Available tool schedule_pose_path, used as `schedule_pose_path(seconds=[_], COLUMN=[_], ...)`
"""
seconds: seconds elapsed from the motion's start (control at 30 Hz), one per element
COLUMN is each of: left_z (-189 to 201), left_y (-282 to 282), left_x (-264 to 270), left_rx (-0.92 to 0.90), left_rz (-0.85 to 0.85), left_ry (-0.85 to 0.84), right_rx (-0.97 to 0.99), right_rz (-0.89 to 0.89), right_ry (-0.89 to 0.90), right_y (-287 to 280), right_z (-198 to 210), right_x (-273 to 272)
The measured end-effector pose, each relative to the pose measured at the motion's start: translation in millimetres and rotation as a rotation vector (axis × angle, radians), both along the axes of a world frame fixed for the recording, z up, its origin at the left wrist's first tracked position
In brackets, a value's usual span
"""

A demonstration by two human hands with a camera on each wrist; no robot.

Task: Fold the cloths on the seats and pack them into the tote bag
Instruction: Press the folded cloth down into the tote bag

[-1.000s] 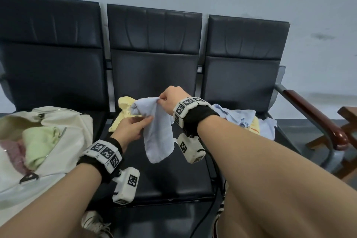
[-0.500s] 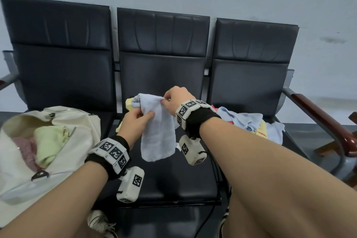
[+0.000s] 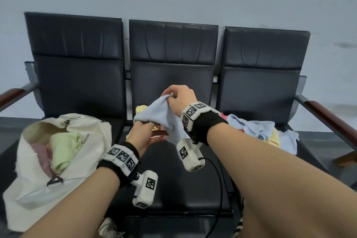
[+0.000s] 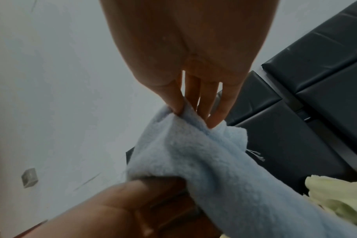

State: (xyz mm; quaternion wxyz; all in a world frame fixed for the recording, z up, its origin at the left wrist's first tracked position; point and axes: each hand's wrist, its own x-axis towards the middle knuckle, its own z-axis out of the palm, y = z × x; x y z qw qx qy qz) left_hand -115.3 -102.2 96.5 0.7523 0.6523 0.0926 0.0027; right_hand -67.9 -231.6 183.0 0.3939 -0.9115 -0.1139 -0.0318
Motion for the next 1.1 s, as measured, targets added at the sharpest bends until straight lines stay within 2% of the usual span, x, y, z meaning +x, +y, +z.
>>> schedule_pose_path(seconds=[0.1, 0.2, 0.3, 0.33, 0.43, 0.57, 0.87, 0.97, 1.1], left_z=[5.6, 5.6, 2.1, 1.7, 2.7, -5.3, -16.0, -17.5, -22.4], left_y=[0.3, 1.3, 7.2, 6.7, 3.2, 14.2, 25.6, 26.0, 30.4], left_x=[3.6, 6.8, 12.3, 16.4, 25.8, 14.9, 10.6, 10.6, 13.4], left_rx=[0.152, 0.106, 0.243, 0.230, 0.256, 0.062, -0.042, -0.023, 0.090], left_rz=[0.093, 0.120, 0.154, 0.154, 0.235, 0.228, 0.275, 0.271, 0.329], left_ry=[-0.063, -0.041, -0.040, -0.032, 0.131, -0.051, 0.007, -0.022, -0.112], right_rx=[0.056, 0.094, 0.070, 0.064, 0.088, 0.143, 0.057, 0.068, 0.012], right_rz=[0.069, 0.080, 0.070, 0.058, -0.016, -0.148, -0.170, -0.190, -0.180], right_ry=[0.009, 0.001, 0.035, 0.047, 0.043, 0.004, 0.033, 0.035, 0.048], right_y=[4.5, 4.7, -2.2, -4.9, -8.9, -13.2, -20.0, -16.8, -14.9], right_z=[3.0, 4.7, 4.7, 3.5, 1.0, 3.3, -4.9, -1.3, 0.5], right_x=[-3.6, -5.7, -7.8, -8.3, -6.5, -0.7, 1.2, -0.6, -4.4])
